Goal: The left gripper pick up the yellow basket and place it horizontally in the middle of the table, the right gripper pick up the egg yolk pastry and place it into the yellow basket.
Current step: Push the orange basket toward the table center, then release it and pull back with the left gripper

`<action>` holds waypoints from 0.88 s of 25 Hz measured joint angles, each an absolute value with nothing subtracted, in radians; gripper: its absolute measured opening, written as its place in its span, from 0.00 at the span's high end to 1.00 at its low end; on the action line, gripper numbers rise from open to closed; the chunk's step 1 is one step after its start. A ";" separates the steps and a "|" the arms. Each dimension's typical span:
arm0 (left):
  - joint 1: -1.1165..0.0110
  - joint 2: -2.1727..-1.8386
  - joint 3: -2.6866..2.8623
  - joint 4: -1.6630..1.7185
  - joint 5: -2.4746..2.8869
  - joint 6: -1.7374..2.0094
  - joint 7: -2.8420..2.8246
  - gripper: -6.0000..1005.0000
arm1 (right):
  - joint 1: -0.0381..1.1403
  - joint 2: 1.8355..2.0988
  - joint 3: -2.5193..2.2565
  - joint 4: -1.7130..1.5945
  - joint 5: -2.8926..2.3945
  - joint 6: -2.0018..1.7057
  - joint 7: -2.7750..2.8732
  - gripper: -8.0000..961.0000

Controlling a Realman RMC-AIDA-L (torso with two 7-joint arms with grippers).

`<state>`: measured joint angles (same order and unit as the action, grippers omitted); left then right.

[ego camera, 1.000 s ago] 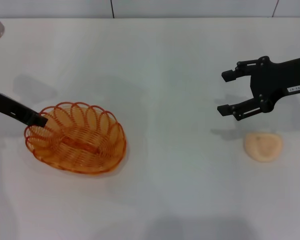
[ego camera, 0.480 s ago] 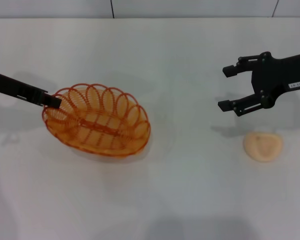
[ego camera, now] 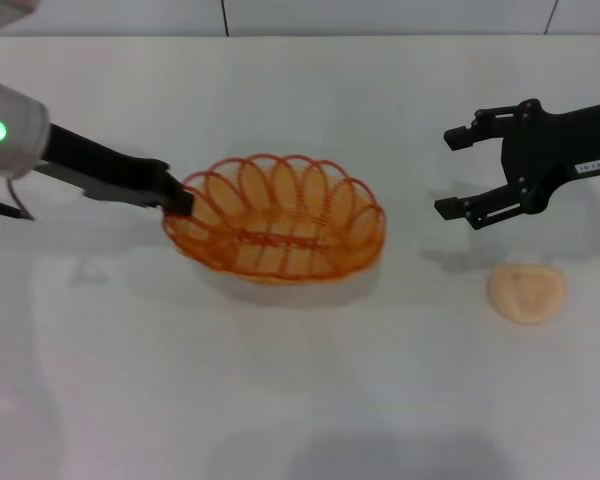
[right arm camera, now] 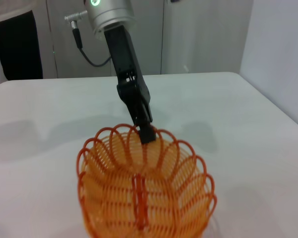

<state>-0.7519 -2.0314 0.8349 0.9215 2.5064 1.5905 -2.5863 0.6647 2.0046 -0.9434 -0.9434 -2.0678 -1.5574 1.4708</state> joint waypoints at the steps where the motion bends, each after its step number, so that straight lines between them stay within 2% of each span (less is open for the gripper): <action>1: -0.765 -2.033 0.837 0.899 2.508 1.588 -2.597 0.92 | 0.665 2.005 -0.944 -0.943 -2.068 -1.556 1.468 0.09; 8: -0.813 -2.060 0.846 0.845 2.511 1.531 -2.663 0.92 | 0.665 2.001 -0.945 -0.945 -2.071 -1.554 1.451 0.09; 22: -0.814 -2.077 0.991 0.821 2.450 1.432 -2.736 0.90 | 0.653 2.003 -0.945 -0.961 -2.074 -1.556 1.445 0.09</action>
